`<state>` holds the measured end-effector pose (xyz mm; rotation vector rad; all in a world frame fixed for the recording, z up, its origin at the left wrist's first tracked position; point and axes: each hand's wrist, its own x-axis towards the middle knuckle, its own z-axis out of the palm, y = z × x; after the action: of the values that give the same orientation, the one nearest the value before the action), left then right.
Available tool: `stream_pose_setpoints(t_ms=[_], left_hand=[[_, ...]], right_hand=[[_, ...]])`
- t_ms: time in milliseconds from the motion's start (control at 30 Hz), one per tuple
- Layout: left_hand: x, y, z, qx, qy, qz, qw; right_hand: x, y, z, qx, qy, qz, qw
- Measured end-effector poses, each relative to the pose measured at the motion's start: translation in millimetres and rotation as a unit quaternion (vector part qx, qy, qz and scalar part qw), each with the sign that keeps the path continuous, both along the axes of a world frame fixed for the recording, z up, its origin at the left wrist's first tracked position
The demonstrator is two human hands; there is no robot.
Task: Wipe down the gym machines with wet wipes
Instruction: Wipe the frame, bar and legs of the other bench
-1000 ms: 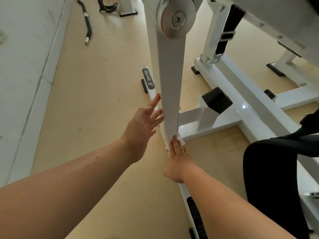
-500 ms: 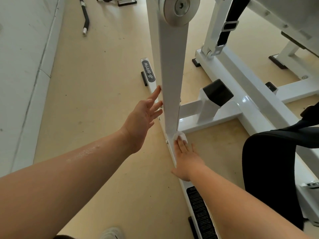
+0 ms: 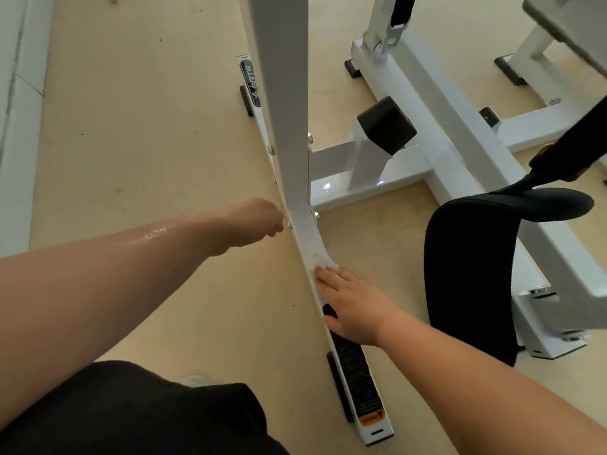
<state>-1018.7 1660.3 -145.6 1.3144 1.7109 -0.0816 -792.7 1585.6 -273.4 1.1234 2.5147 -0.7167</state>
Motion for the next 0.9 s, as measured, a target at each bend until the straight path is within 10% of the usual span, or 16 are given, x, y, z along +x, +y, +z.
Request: stream_pose_setpoints(t_ms=[233, 400, 533, 667, 900], left_hand=[[40.0, -14.2, -29.1, -0.109, 0.096, -0.233, 0.962], [55.1, 0.3, -41.3, -0.027, 0.142, -0.297, 0.944], [66.4, 15.7, -34.4, 0.150, 0.183, -0.248, 0.940], [68.3, 21.2, -26.3, 0.192, 0.241, -0.259, 0.915], [45.8, 18.4, -13.5, 0.287, 0.373, -0.377, 0.798]], right_hand=[[23.1, -49.1, 6.8, -0.008, 0.021, 0.021, 1.000], [27.4, -75.6, 0.0, -0.022, 0.019, 0.145, 0.989], [34.1, -36.0, 6.4, -0.035, 0.107, -0.114, 0.987], [32.0, 36.6, 21.6, 0.039, 0.273, -0.404, 0.872], [0.8, 109.4, 39.6, -0.013, 0.423, -0.574, 0.701]])
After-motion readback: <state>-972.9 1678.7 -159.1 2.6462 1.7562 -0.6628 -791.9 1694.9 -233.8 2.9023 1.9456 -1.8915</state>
